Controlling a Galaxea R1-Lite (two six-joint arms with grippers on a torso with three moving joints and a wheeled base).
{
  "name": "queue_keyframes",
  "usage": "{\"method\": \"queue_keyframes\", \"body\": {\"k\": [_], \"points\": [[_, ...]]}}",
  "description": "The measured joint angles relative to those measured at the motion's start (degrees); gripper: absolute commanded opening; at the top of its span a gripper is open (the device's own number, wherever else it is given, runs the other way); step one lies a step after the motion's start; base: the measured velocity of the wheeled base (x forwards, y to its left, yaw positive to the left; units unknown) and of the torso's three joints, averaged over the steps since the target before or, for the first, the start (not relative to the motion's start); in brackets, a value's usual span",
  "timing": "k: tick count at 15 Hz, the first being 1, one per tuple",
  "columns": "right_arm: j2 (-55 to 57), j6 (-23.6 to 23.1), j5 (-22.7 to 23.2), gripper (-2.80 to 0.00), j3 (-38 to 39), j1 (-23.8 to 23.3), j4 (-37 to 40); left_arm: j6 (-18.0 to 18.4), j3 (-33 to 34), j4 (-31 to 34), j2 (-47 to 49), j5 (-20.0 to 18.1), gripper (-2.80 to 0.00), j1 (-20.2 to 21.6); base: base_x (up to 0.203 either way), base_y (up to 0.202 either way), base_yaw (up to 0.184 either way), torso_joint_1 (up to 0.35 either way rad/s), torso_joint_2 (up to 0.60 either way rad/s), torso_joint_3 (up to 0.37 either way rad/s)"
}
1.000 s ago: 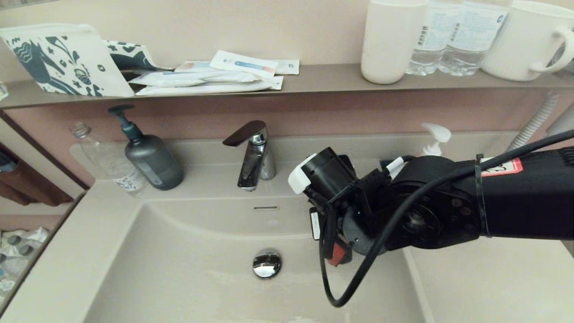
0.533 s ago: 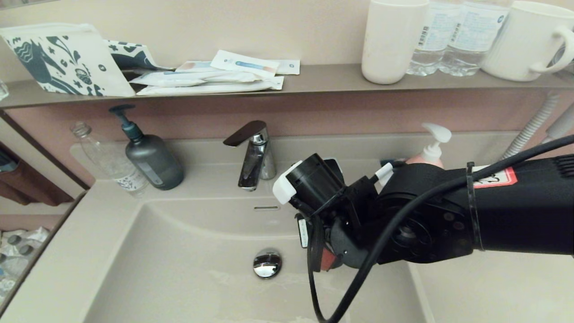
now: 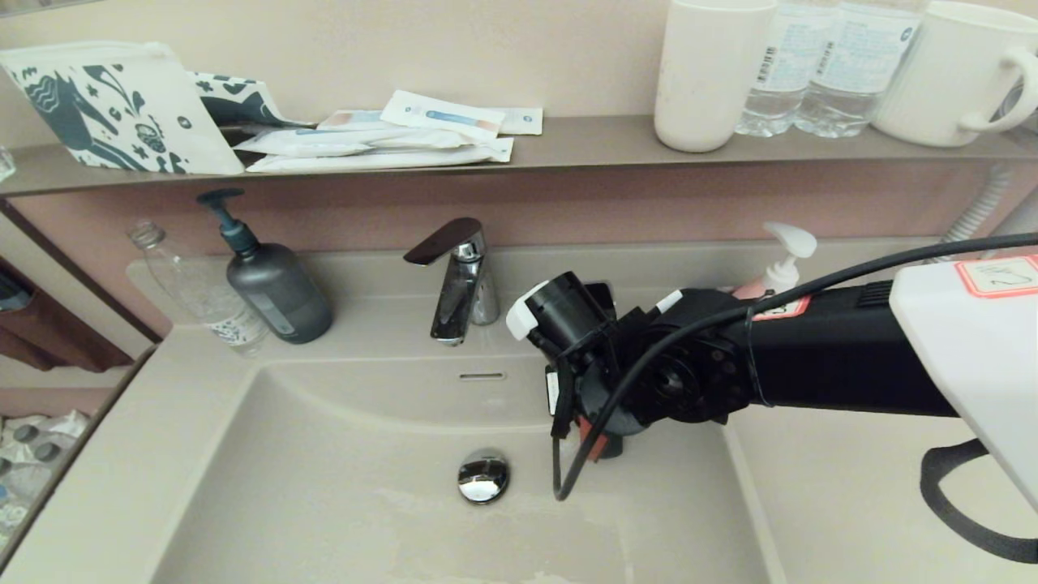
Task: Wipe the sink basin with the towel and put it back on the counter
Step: Wipe the sink
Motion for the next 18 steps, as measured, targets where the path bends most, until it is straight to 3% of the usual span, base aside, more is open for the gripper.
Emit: {"method": "queue_keyframes", "body": {"k": [6, 12, 18], "points": [[-0.3, 0.0, -0.4, -2.8, 0.9, -6.1, 0.2, 0.0, 0.0, 0.0, 0.0, 0.0, -2.8, 0.0, 0.0, 0.0, 0.0, 0.0, 0.0, 0.0], [-6.2, -0.1, -0.6, -2.8, 8.8, -11.2, 0.1, 0.0, 0.0, 0.0, 0.0, 0.0, -2.8, 0.0, 0.0, 0.0, 0.0, 0.0, 0.0, 0.0], [-3.9, -0.1, -0.5, -2.8, 5.3, -8.4, -1.7, 0.0, 0.0, 0.0, 0.0, 0.0, -2.8, 0.0, 0.0, 0.0, 0.0, 0.0, 0.0, 0.0]]}}
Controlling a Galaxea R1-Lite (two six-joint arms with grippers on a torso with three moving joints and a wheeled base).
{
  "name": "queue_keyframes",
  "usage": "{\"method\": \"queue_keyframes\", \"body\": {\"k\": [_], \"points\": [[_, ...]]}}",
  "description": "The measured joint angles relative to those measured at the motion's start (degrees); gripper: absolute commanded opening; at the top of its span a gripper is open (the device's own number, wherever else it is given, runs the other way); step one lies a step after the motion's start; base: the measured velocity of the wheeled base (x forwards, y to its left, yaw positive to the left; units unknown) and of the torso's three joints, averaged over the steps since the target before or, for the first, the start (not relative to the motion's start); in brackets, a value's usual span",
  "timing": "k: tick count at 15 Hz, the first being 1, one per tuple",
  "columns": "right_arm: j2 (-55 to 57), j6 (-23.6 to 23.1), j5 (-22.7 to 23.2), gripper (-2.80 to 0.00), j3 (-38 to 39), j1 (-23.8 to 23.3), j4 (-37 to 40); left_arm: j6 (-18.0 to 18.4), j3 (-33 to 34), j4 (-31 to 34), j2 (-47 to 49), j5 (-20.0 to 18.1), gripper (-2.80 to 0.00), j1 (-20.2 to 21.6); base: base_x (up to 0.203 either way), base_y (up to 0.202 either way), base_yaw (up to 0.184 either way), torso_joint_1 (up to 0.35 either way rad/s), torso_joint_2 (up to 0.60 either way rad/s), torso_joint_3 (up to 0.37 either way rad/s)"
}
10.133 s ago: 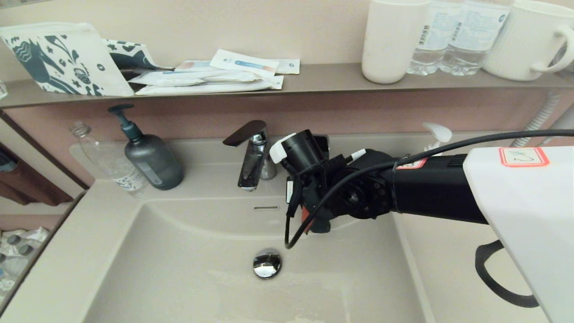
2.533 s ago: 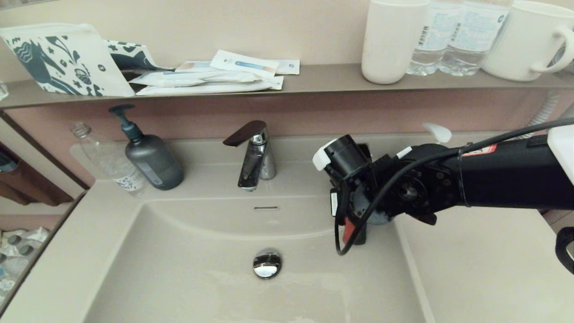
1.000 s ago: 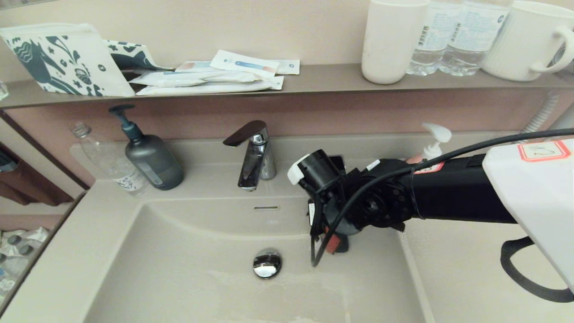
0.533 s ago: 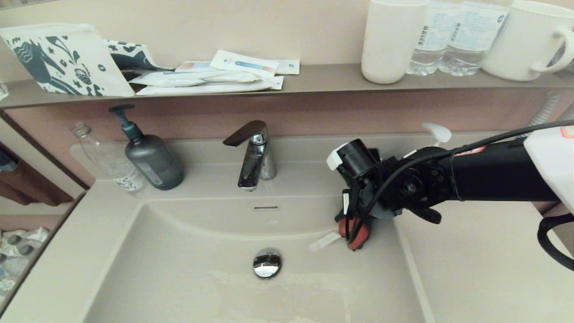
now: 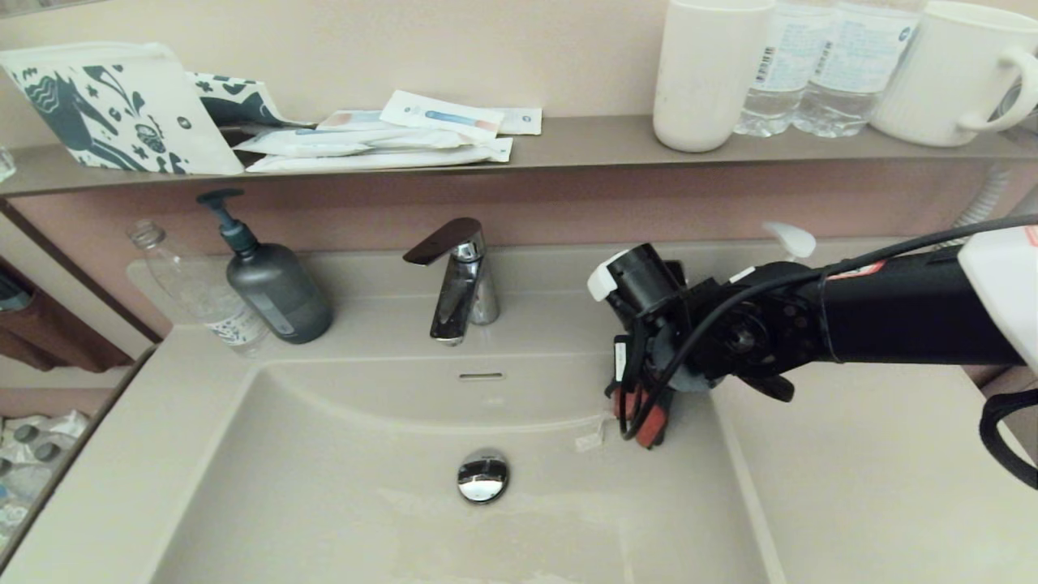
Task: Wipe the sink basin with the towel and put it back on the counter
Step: Wipe the sink
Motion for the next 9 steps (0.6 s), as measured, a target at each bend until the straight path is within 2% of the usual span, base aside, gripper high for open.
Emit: {"method": "queue_keyframes", "body": {"k": [5, 9], "points": [[6.9, -0.1, 0.4, -2.8, -9.4, 4.9, -1.1, 0.0, 0.0, 0.0, 0.0, 0.0, -2.8, 0.0, 0.0, 0.0, 0.0, 0.0, 0.0, 0.0], [11.8, 0.0, 0.5, -2.8, -13.9, 8.7, -1.4, 0.0, 0.0, 0.0, 0.0, 0.0, -2.8, 0.0, 0.0, 0.0, 0.0, 0.0, 0.0, 0.0]]}}
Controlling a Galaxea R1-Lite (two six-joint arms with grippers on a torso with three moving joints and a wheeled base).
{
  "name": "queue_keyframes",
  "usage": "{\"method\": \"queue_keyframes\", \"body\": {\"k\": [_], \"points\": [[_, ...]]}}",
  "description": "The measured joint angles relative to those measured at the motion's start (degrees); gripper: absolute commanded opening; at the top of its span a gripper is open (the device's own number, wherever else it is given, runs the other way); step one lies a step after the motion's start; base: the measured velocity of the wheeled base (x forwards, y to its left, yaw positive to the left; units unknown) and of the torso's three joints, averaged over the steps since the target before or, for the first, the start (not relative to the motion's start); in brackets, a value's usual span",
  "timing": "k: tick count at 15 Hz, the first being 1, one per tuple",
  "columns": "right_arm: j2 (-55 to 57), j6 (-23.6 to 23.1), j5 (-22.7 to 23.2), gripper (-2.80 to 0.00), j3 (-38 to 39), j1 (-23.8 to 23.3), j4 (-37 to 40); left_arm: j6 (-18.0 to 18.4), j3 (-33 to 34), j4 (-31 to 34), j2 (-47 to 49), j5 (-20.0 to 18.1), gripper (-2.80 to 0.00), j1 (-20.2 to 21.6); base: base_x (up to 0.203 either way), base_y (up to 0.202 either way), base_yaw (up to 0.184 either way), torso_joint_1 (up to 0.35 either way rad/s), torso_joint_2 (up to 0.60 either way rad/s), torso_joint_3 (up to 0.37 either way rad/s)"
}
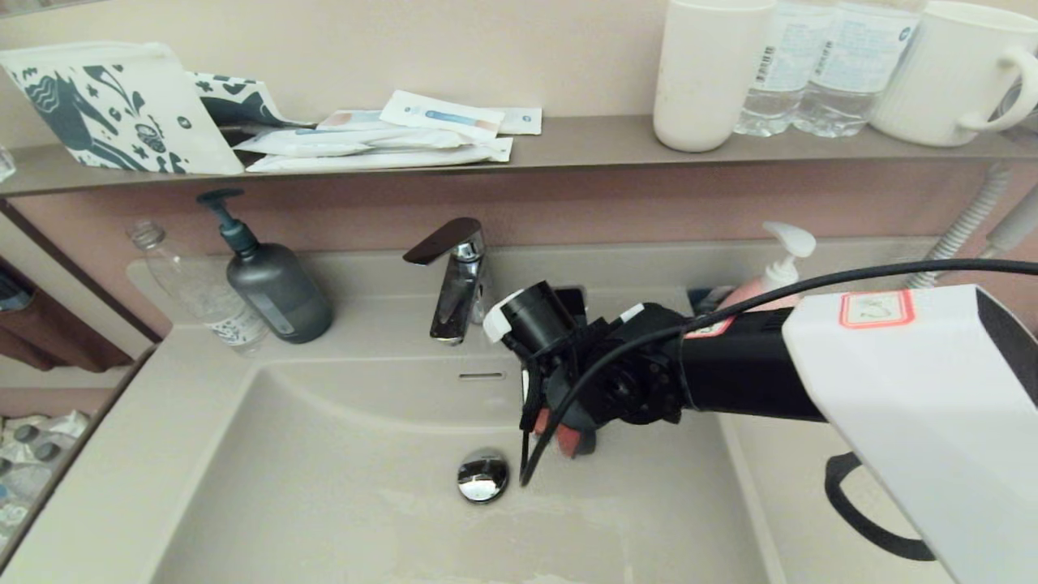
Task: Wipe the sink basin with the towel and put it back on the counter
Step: Wipe the sink
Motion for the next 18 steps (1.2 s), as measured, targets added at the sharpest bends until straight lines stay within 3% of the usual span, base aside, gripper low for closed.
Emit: {"method": "queue_keyframes", "body": {"k": [8, 12, 18], "points": [[2.2, -0.1, -0.1, -2.8, -3.1, 0.7, 0.6, 0.0, 0.0, 0.0, 0.0, 0.0, -2.8, 0.0, 0.0, 0.0, 0.0, 0.0, 0.0, 0.0], [-0.1, -0.1, 0.0, -2.8, -2.4, -3.2, 3.4, 0.0, 0.0, 0.0, 0.0, 0.0, -2.8, 0.0, 0.0, 0.0, 0.0, 0.0, 0.0, 0.0], [-6.5, 0.0, -0.1, -2.8, 5.9, -10.5, 3.9, 0.0, 0.0, 0.0, 0.0, 0.0, -2.8, 0.0, 0.0, 0.0, 0.0, 0.0, 0.0, 0.0]]}}
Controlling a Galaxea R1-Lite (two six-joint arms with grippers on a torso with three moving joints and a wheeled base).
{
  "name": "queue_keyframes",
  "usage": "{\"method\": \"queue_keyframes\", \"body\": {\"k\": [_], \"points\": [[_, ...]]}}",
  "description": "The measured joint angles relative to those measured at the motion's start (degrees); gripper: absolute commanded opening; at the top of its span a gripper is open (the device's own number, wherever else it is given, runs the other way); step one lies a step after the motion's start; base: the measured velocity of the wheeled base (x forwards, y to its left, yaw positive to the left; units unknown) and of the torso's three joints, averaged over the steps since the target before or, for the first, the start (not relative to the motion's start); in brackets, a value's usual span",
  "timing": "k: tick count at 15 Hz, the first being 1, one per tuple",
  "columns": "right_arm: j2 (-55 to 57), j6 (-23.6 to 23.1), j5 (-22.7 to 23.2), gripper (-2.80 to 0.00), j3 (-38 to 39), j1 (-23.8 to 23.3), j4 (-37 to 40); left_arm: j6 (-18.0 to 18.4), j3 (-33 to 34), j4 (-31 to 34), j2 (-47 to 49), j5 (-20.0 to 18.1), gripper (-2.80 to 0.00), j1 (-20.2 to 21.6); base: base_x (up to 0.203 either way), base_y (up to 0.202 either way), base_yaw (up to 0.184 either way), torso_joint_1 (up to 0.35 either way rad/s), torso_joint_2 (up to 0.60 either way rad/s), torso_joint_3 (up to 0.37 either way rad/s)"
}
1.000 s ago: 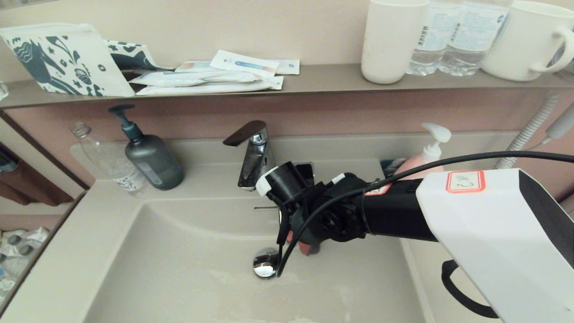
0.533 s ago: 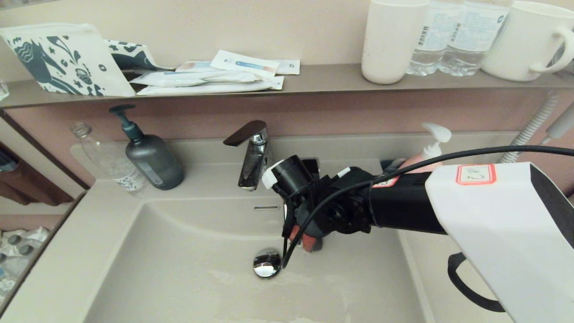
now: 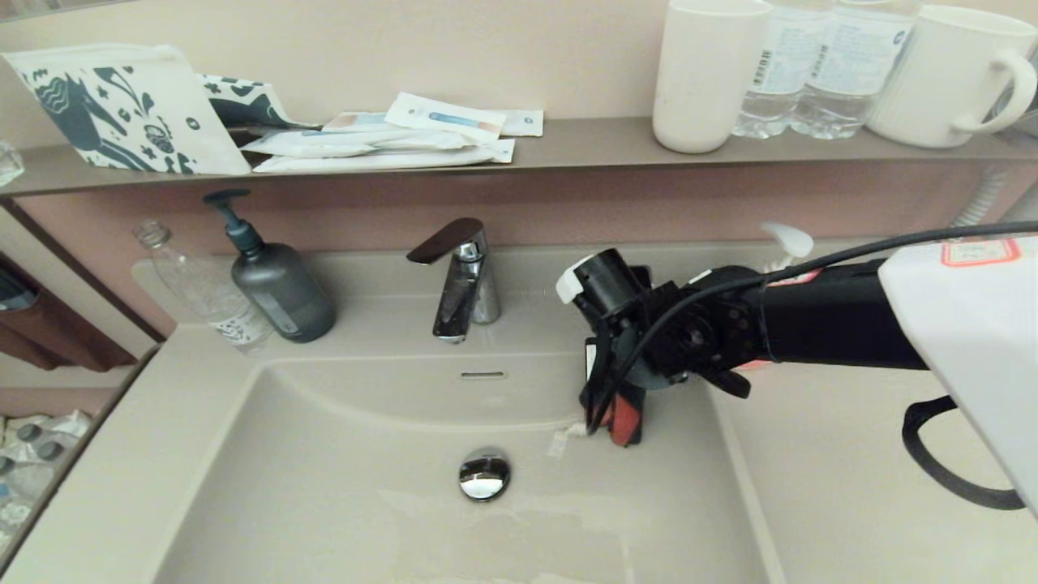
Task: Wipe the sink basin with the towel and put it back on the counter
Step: Wipe the sink
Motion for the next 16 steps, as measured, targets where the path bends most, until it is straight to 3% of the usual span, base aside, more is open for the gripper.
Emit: {"method": "queue_keyframes", "body": {"k": [5, 10, 16], "points": [[-5.1, 0.0, -0.8, -2.8, 5.6, -6.3, -1.4, 0.0, 0.0, 0.0, 0.0, 0.0, -2.8, 0.0, 0.0, 0.0, 0.0, 0.0, 0.0, 0.0], [-13.4, -0.4, 0.5, -2.8, 15.9, -4.7, 0.7, 0.0, 0.0, 0.0, 0.0, 0.0, -2.8, 0.0, 0.0, 0.0, 0.0, 0.0, 0.0, 0.0], [-29.3, -1.4, 0.5, -2.8, 23.6, -4.5, 14.8, 0.0, 0.0, 0.0, 0.0, 0.0, -2.8, 0.0, 0.0, 0.0, 0.0, 0.0, 0.0, 0.0]]}}
